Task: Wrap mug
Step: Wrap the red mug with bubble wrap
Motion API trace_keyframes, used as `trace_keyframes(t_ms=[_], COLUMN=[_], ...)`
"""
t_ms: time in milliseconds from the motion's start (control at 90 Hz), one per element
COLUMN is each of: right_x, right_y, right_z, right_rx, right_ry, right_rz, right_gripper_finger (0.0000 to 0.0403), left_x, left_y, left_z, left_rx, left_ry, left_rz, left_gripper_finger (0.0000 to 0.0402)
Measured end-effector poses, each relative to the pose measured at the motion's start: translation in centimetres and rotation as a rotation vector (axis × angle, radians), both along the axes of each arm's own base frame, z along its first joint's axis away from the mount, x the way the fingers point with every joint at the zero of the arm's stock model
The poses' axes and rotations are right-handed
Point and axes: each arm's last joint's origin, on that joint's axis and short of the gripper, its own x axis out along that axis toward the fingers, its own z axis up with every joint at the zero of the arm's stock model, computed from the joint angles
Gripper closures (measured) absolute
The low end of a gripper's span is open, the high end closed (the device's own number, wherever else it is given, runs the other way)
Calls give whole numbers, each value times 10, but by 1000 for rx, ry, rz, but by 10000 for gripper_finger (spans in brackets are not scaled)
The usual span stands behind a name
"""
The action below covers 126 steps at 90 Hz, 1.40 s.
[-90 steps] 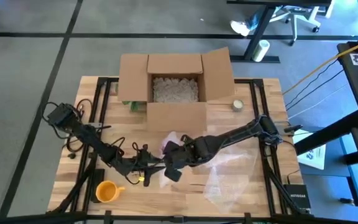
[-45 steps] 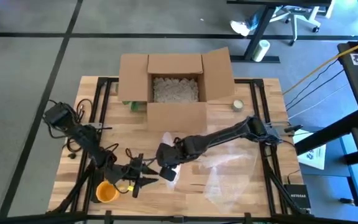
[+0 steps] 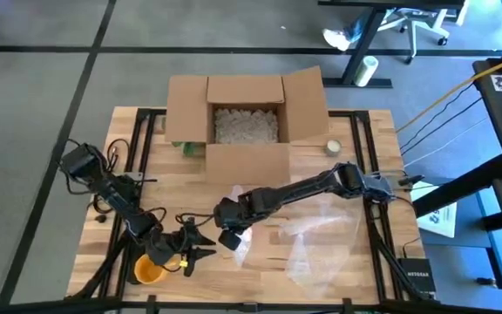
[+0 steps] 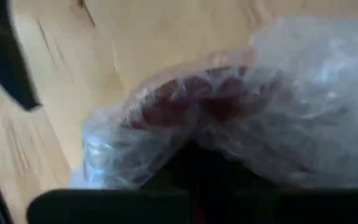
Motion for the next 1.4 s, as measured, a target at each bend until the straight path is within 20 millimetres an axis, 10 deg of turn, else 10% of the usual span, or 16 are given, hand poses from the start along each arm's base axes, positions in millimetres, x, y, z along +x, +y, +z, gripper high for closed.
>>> trace_keyframes(t_ms=[322,1400], right_x=[25,19], right_y=[-12,-11], right_z=[21,16], right_rx=[-2,44], right_ry=[-247,-156], right_rz=[-148,-96], right_gripper_finger=[403,403], left_x=[-1,1], left_y=[2,29], left_z=[-3,11], left_rx=[25,317], left_ry=[20,-71], left_rz=[13,366], left_gripper_finger=[284,284])
